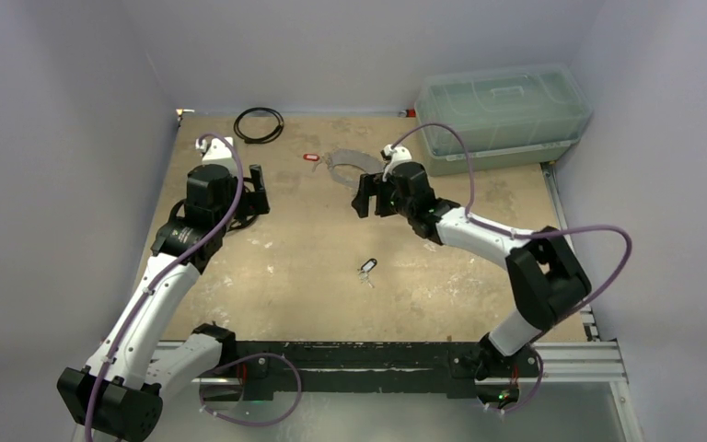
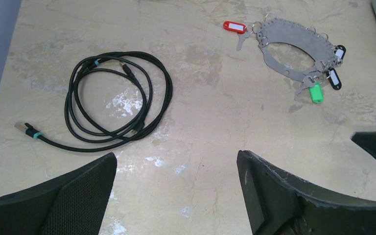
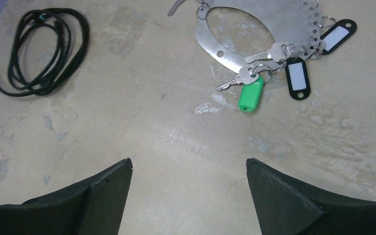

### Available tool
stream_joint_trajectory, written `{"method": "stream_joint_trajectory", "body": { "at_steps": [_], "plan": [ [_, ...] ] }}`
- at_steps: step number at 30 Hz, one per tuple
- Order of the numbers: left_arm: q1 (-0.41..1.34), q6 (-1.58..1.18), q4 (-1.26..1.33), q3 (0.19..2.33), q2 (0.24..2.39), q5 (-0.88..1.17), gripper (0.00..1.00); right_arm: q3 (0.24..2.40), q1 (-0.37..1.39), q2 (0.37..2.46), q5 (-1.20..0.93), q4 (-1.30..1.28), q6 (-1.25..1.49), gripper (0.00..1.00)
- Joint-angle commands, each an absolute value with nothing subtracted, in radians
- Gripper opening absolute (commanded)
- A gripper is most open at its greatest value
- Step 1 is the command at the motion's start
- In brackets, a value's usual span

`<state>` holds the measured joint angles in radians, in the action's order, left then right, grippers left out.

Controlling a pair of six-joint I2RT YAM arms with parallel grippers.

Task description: Put the keys on the keyring

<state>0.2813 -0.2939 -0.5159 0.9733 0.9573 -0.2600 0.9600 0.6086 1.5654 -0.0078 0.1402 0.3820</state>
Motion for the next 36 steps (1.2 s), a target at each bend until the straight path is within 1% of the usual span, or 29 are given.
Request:
{"method": "stream_joint_trajectory", "body": {
  "at_steps": [1,3,5,10,14,16,23,26,32,36],
  "plan": [
    [0.275,-0.287,-0.476,0.974,0.957,-0.226,0.91,1.1,0.599,1.676,0.061,0.189,0.372,0.85],
    [0.275,-0.286,-0.478,0.976,0.963,-0.217,0.91,1.196,0.583,1.752,0.067,0.142,0.364,0.81],
    [0.275,-0.287,-0.479,0.977,0.961,-0.216,0.9,1.308,0.568,1.849,0.07,0.086,0.357,0.81],
    [0.275,-0.287,-0.475,0.97,0.951,-0.227,0.9,1.597,0.527,2.043,0.135,-0.025,0.303,0.86],
    [0.275,-0.287,-0.475,0.97,0.959,-0.218,0.9,1.784,0.474,2.188,0.11,-0.103,0.306,0.96],
    [0.275,-0.286,-0.476,0.97,0.96,-0.218,0.9,1.877,0.46,2.258,0.099,-0.143,0.298,0.98],
    [0.275,-0.284,-0.475,0.971,0.961,-0.219,0.9,2.177,0.443,2.46,0.085,-0.309,0.264,0.99],
    [0.275,-0.284,-0.475,0.97,0.957,-0.222,0.9,2.203,0.432,2.488,0.047,-0.319,0.278,0.99],
    [0.275,-0.284,-0.474,0.971,0.959,-0.22,0.9,2.163,0.42,2.485,-0.053,-0.321,0.307,0.99],
    [0.275,-0.284,-0.475,0.97,0.957,-0.222,0.9,2.073,0.42,2.438,-0.127,-0.317,0.313,0.94]
  ]
}}
